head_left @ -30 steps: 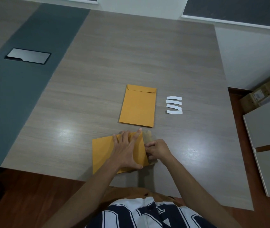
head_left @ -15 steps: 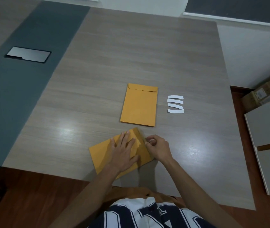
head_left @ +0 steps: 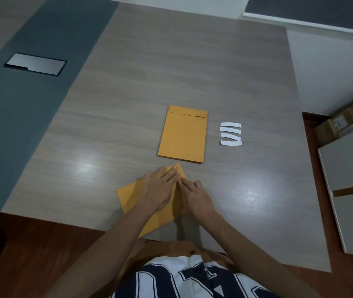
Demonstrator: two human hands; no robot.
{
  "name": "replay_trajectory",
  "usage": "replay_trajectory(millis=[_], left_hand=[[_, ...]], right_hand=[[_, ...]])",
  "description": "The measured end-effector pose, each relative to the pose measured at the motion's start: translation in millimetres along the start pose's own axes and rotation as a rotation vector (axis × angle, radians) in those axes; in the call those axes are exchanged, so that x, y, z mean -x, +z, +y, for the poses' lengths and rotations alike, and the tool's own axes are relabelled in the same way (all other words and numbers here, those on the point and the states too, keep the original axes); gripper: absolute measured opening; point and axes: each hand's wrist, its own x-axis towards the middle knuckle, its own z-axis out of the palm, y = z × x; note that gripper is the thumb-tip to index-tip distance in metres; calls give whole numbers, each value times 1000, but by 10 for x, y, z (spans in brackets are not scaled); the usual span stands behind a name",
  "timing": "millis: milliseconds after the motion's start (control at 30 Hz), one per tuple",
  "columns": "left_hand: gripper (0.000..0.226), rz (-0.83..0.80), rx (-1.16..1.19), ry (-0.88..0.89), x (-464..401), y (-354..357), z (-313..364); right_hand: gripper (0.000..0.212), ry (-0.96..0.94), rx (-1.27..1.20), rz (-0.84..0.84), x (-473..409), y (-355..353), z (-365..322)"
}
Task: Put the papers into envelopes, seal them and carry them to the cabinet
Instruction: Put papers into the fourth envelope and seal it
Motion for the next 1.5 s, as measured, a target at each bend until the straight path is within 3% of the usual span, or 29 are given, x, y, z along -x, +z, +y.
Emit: replay_trajectory(millis=[167, 367, 633, 767, 833, 933, 1333, 1500], left_hand=[[65, -40, -116, 26, -9, 44, -54], [68, -68, -136, 21, -4, 71, -36], [64, -112, -102, -23, -7, 6, 117], [60, -49, -147, 242, 237, 129, 297], [62, -40, -126, 279, 293, 259, 265], [70, -16, -46, 157, 237, 285, 253], [60, 11, 142, -190, -107, 186, 260], [62, 2, 177, -234, -115, 186, 330]], right_hand=[[48, 110, 116, -85, 180, 134, 36], [45, 84, 166, 6, 639, 186, 65], [46, 173, 183, 3, 776, 271, 7], [46, 183, 202, 7, 790, 266, 5], [45, 183, 192, 7, 779, 280, -6], [44, 195, 186, 27, 805, 294, -17], [45, 204, 205, 59, 845, 330, -35], [46, 220, 193, 70, 843, 275, -59]])
